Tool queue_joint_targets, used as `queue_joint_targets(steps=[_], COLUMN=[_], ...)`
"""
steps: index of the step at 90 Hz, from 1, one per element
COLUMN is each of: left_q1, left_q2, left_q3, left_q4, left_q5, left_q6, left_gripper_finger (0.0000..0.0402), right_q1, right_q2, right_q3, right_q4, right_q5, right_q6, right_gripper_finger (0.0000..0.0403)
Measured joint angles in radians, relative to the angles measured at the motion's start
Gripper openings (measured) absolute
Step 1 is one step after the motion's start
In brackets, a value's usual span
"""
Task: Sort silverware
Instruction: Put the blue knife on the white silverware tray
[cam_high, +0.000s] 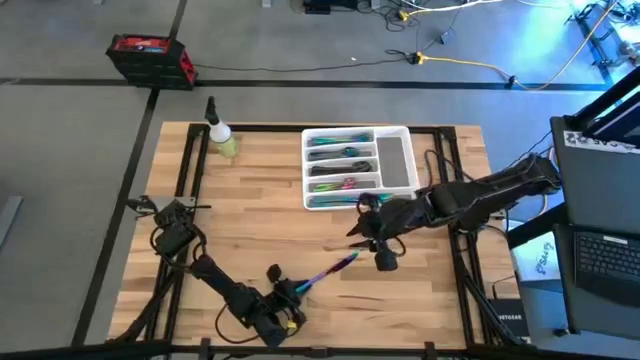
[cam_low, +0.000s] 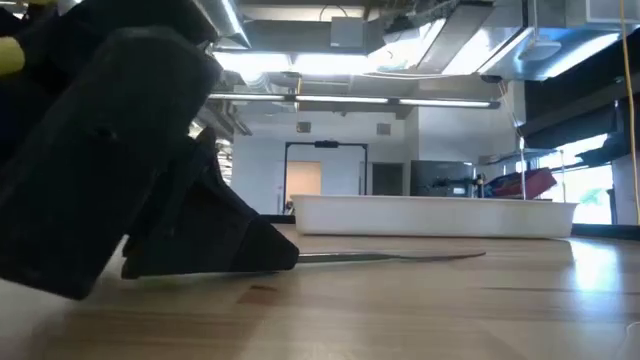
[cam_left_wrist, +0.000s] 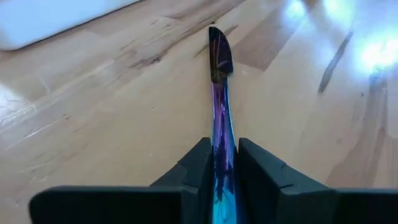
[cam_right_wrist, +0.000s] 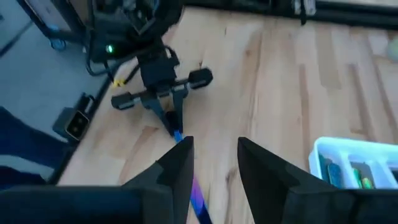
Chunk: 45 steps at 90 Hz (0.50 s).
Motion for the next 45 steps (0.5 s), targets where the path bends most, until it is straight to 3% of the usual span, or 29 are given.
queue_joint_targets(steps=[45], left_q1=[0.001], left_q2=[-0.004], left_q3=[0.043], left_q4=[0.006], left_q5=[-0.03], left_q6=[0.064], left_gripper_finger=[0.0054], right_q1=[0.0], right_q2=[-0.107], right_q3=[0.0], right_q4=[0.0], right_q5=[0.0], right_q6=[0.0], right_gripper_finger=[0.0108])
